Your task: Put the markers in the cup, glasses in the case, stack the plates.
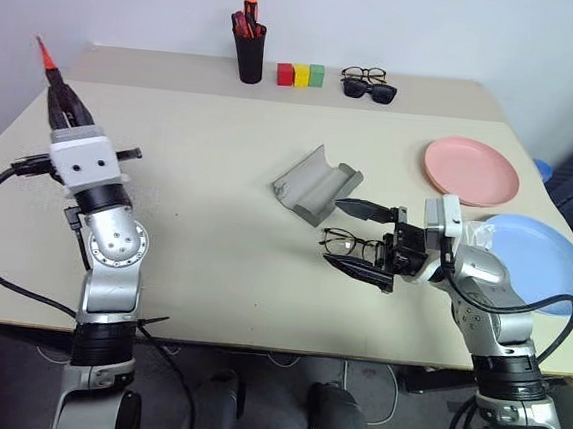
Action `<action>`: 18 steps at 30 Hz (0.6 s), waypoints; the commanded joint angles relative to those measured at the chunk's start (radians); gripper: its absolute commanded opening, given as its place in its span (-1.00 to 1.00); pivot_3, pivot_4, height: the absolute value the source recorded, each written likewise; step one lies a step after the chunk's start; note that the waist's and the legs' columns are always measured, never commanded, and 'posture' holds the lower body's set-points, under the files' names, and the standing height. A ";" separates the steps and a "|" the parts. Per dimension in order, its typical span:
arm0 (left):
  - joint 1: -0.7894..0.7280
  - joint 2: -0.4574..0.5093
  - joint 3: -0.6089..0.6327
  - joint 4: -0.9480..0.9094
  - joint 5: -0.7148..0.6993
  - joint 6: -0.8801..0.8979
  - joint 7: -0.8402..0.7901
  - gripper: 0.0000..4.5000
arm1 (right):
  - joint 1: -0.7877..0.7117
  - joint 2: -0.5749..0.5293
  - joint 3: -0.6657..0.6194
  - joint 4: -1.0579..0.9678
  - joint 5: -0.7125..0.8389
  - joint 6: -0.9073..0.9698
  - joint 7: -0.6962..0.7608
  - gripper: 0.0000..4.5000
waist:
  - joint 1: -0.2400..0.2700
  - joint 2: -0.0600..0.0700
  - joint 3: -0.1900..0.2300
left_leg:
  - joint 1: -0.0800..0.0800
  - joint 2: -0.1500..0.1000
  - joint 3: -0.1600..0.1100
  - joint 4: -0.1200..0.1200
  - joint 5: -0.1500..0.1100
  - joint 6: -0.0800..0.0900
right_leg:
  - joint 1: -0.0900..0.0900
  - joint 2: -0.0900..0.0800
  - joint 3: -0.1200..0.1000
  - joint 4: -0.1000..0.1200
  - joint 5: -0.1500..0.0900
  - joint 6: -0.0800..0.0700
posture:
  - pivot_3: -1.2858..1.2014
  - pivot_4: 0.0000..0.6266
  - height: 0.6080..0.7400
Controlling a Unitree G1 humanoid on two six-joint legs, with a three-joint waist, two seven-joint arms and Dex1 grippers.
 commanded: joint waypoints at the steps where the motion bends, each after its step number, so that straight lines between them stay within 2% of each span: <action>1: -0.039 0.035 0.045 0.019 0.036 -0.041 0.036 -0.99 | -0.023 0.012 -0.002 0.001 -0.001 -0.027 0.009 1.00 | 0.001 0.000 0.000 | 0.000 0.000 0.000 0.000 0.000 0.000 | 0.000 0.000 0.000 0.000 0.000 0.000 | 0.03 -0.52 1.00; 9: -0.108 0.139 0.059 0.253 0.120 -0.143 0.137 -0.99 | -0.032 0.018 -0.001 0.017 -0.006 -0.033 0.013 1.00 | 0.000 0.000 0.000 | 0.000 0.000 0.000 0.000 0.000 0.000 | 0.000 0.000 0.000 0.001 0.001 0.001 | 0.03 -0.52 1.00; 18: -0.169 0.156 0.021 0.455 0.128 -0.190 0.182 -0.99 | -0.013 0.002 -0.013 -0.007 -0.008 -0.023 0.002 1.00 | 0.000 0.000 0.000 | 0.000 0.000 0.000 -0.001 0.000 0.000 | 0.000 0.000 0.000 0.001 0.001 0.002 | 0.03 -0.52 1.00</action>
